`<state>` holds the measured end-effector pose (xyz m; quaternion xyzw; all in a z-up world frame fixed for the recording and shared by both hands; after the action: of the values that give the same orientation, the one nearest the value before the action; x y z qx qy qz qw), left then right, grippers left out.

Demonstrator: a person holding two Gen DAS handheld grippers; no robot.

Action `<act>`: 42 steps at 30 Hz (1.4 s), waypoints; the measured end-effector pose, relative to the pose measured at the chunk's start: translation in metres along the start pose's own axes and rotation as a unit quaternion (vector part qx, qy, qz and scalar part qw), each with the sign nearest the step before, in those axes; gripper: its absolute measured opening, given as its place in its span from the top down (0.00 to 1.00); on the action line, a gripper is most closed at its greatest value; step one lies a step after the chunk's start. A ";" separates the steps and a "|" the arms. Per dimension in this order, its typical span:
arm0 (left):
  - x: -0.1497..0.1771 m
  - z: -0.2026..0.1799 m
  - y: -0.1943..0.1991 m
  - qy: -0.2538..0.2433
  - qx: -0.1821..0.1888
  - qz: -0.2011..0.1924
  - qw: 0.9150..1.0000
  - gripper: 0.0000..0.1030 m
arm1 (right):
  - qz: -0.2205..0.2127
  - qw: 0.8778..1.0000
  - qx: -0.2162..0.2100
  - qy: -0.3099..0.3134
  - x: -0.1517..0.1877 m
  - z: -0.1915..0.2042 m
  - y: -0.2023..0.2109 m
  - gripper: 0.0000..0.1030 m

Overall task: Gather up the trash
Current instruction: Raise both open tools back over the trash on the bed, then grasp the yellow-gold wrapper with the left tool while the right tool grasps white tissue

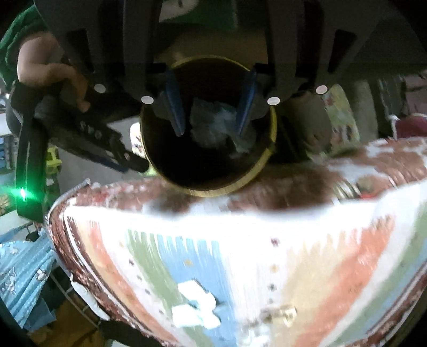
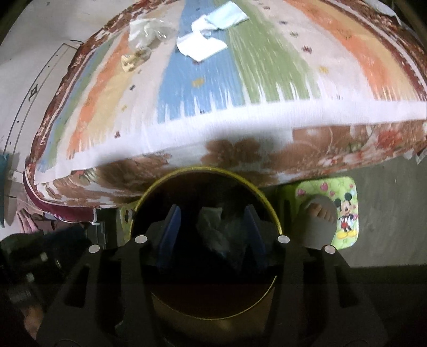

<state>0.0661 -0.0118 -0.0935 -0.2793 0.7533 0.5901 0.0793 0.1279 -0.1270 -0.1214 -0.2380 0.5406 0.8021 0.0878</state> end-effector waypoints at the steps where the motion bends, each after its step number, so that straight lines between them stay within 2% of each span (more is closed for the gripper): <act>1: -0.010 0.002 0.002 -0.006 -0.011 -0.012 1.000 0.57 | -0.003 1.000 -0.002 0.003 -0.004 0.001 0.001 0.54; 5: -0.047 0.012 0.008 -0.025 -0.050 -0.047 0.997 0.56 | -0.015 1.000 -0.008 0.018 -0.024 0.009 0.007 0.50; 9: -0.080 0.019 0.008 -0.051 -0.072 -0.073 0.993 0.40 | -0.042 0.998 -0.009 0.049 -0.052 0.019 0.015 0.44; 10: -0.089 0.023 0.009 -0.048 -0.079 -0.084 0.992 0.37 | -0.051 0.997 -0.003 0.060 -0.059 0.022 0.017 0.44; 12: -0.103 0.034 0.008 -0.030 -0.077 -0.091 0.992 0.26 | -0.064 0.995 0.002 0.072 -0.072 0.025 0.019 0.43; 14: -0.115 0.042 0.004 -0.008 -0.075 -0.094 0.993 0.22 | -0.068 0.995 0.003 0.074 -0.086 0.024 0.016 0.40; 17: -0.129 0.047 0.004 0.002 -0.073 -0.121 0.990 0.07 | -0.070 0.994 0.005 0.081 -0.099 0.025 0.013 0.35; 21: -0.146 0.044 0.001 -0.022 -0.095 -0.147 0.984 0.06 | -0.087 0.991 0.002 0.098 -0.119 0.032 0.009 0.18; 24: -0.156 0.046 -0.006 -0.019 -0.102 -0.148 0.984 0.06 | -0.092 0.990 -0.002 0.110 -0.129 0.037 0.005 0.11; 30: -0.176 0.055 -0.015 -0.018 -0.117 -0.162 0.980 0.06 | -0.097 0.988 -0.001 0.120 -0.149 0.040 -0.007 0.09; 33: -0.189 0.063 -0.021 -0.027 -0.138 -0.173 0.975 0.06 | -0.092 0.989 -0.003 0.118 -0.157 0.039 -0.016 0.09; 37: -0.203 0.080 -0.040 -0.011 -0.140 -0.147 0.979 0.06 | -0.087 0.989 -0.003 0.122 -0.167 0.038 -0.027 0.09; 42: -0.214 0.090 -0.056 0.002 -0.138 -0.134 0.981 0.06 | -0.077 0.990 -0.006 0.121 -0.178 0.035 -0.043 0.09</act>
<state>0.2535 0.1340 -0.0713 -0.3875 0.6205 0.6717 0.1170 0.2901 -0.0568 -0.0617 -0.3747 0.5229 0.7613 0.0814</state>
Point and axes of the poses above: each gripper's, at about its wrist camera, not at the fingertips, and y roughly against the way its jaws point, z to its left, x to its underside, the point moved 3 cm from there along -y, roughly the way its jaws point, and after that the axes turned 14 degrees about -z, right-handed, at the moved point
